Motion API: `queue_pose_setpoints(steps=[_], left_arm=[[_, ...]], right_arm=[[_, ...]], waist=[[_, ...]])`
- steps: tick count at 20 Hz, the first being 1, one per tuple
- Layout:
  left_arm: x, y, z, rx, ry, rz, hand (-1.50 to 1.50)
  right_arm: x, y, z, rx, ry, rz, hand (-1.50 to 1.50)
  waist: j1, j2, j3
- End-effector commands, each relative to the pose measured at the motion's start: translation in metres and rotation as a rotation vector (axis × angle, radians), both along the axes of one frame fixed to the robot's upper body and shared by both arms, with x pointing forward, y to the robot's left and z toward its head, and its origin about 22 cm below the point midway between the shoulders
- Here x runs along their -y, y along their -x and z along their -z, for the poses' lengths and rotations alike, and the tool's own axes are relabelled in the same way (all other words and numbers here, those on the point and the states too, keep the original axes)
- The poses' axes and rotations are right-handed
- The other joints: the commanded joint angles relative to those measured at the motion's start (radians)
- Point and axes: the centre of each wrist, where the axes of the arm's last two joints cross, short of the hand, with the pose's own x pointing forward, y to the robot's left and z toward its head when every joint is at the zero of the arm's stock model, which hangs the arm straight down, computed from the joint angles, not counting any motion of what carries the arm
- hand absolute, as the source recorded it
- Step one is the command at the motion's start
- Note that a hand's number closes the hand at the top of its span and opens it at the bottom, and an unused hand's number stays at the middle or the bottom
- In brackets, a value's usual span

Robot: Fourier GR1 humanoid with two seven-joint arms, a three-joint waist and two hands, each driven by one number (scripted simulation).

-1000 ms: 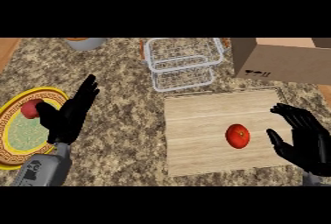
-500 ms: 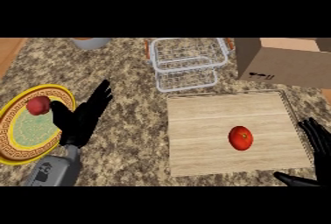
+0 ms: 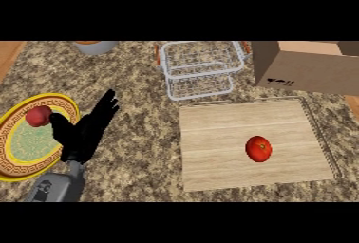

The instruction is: Pick the tomato from the tray and place it in the tiered basket

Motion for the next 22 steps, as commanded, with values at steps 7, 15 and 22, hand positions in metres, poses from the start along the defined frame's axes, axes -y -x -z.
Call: queue_pose_setpoints(steps=[7,15,22], left_arm=[[0.008,-0.015,-0.016,0.002,0.000,0.038,0.00],[0.020,-0.001,-0.004,-0.005,-0.006,0.042,0.00],[0.026,0.007,0.000,0.002,0.018,0.017,0.00]], right_arm=[[-0.105,0.018,-0.071,-0.175,0.064,0.050,-1.50],[-0.157,0.001,-0.056,-0.311,0.237,0.144,-1.50],[-0.164,0.009,-0.029,-0.429,0.258,0.107,-1.50]], waist=[[0.024,0.005,0.004],[0.029,0.005,0.005],[0.022,0.004,0.006]])
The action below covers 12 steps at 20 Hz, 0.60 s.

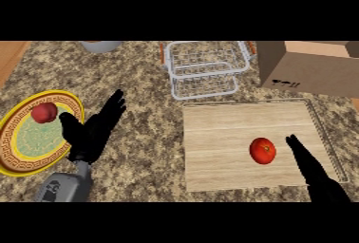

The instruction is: Pick the tomato from the tray and place it in the tiered basket

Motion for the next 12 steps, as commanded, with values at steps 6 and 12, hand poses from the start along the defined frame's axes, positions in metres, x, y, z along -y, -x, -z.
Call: queue_pose_setpoints(steps=[6,12], left_arm=[[-0.004,-0.023,-0.017,0.009,-0.006,-0.012,0.00],[0.009,-0.004,-0.004,0.011,-0.010,-0.006,0.00]], right_arm=[[-0.018,0.001,0.043,-0.062,0.067,0.010,-1.50],[0.009,-0.015,0.048,-0.026,0.075,0.080,-1.50]], waist=[[-0.006,0.000,0.001],[-0.003,0.000,0.001]])
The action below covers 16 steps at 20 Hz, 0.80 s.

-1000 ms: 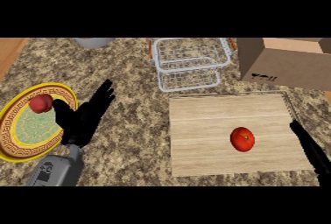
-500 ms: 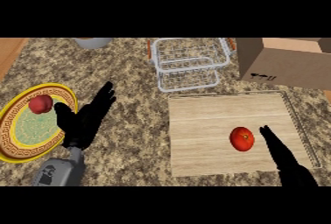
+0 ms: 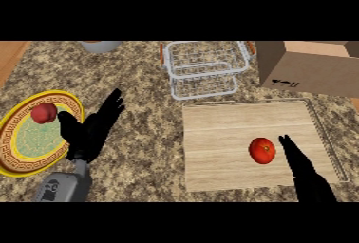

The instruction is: Pick the tomato from the tray and place it in the tiered basket

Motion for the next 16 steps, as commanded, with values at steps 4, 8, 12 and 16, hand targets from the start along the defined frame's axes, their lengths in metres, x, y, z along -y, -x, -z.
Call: queue_pose_setpoints(steps=[4,8,12,16], left_arm=[[0.010,-0.013,0.002,0.001,0.012,-0.004,0.00],[0.001,0.004,-0.019,0.000,-0.005,-0.012,0.00],[0.002,-0.012,-0.010,0.011,0.011,-0.002,0.00],[-0.011,-0.006,-0.012,-0.007,-0.002,-0.006,0.00]], right_arm=[[-0.001,-0.012,0.040,0.023,-0.017,0.044,-1.50],[0.017,-0.010,0.027,0.033,-0.009,0.036,-1.50],[0.030,-0.020,0.023,0.050,-0.032,0.027,-1.50],[0.017,-0.049,0.031,0.035,-0.048,0.044,-1.50]], waist=[[0.000,0.001,0.000],[0.001,0.000,0.000],[-0.001,0.000,0.000],[0.003,0.000,0.000]])
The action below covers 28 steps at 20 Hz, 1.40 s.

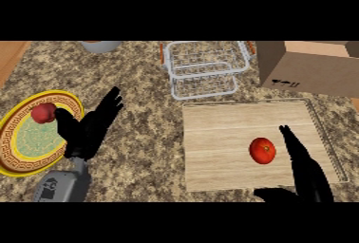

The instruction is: Pick the tomato from the tray and place it in the tiered basket

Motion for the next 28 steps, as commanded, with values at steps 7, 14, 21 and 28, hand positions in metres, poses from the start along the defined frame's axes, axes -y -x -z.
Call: queue_pose_setpoints(steps=[7,14,21,28], left_arm=[[0.000,0.006,-0.005,0.012,0.004,0.016,0.00],[0.002,0.003,0.021,-0.006,0.012,0.004,0.00],[0.013,-0.017,-0.004,-0.008,0.009,0.014,0.00],[0.002,0.000,0.010,0.015,0.004,-0.010,0.00]], right_arm=[[0.008,-0.024,0.034,0.000,-0.052,0.025,-1.50],[0.001,-0.039,0.048,-0.024,-0.033,0.017,-1.50],[-0.014,-0.048,0.063,-0.059,-0.050,-0.105,1.50],[-0.022,-0.045,0.063,0.061,-0.029,-0.155,1.50]], waist=[[0.001,0.000,0.000],[0.002,0.001,0.000],[0.004,0.002,0.000],[0.002,0.001,0.000]])
